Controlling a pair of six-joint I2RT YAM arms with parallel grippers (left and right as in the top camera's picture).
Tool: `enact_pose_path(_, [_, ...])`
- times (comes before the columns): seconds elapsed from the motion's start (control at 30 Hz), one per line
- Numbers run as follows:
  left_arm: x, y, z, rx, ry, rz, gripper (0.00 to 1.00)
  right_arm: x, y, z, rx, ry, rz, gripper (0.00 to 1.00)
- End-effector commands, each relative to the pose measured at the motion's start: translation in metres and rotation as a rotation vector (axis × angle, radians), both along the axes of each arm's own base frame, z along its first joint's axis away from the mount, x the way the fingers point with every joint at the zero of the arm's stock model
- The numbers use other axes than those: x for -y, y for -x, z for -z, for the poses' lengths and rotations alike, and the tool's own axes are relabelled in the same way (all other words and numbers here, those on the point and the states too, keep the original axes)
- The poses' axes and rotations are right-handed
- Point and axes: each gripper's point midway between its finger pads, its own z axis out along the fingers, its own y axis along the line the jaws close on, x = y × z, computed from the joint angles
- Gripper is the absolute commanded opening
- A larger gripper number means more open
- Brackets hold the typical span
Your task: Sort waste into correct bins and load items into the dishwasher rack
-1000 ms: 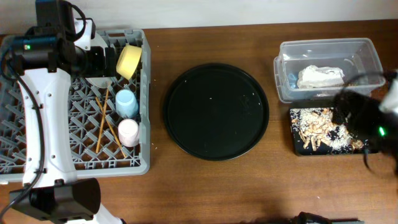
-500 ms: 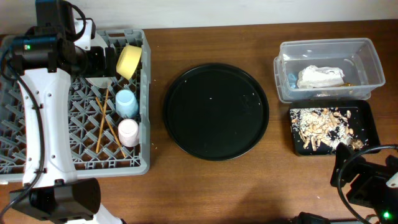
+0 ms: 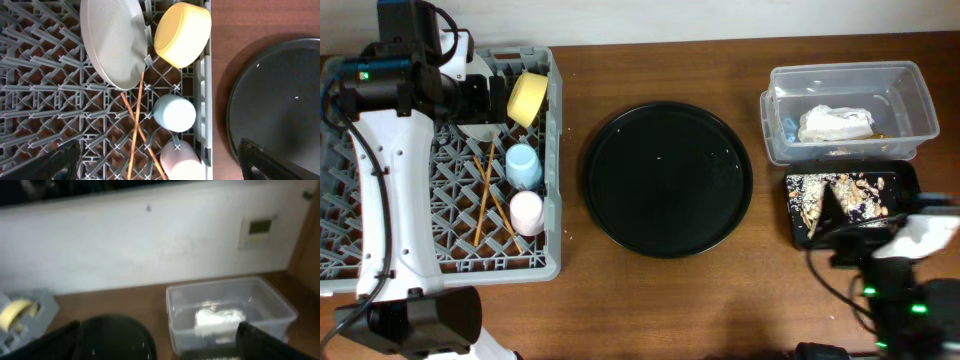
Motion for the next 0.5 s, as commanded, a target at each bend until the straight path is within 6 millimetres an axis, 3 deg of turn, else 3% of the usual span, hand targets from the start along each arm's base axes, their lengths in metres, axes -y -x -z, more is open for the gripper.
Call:
enact_pose_path(0.0, [0.002,0.000,-0.003,0.010,0.006,0.011,0.99,-0.005,-0.010,0.061,0.018,0.004,-0.024,0.98])
enact_pose_path(0.07, [0.002,0.000,-0.003,0.010,0.006,0.011,0.99,-0.005,-0.015,0.085,0.106,0.017,-0.010,0.98])
enact_pose_path(0.27, [0.002,0.000,-0.003,0.010,0.006,0.011,0.99,-0.006,-0.018,0.118,0.196,0.022,0.000,0.99])
enact_pose_path(0.47, [0.002,0.000,-0.003,0.010,0.006,0.011,0.99,-0.001,-0.021,0.149,0.160,0.021,0.026,0.98])
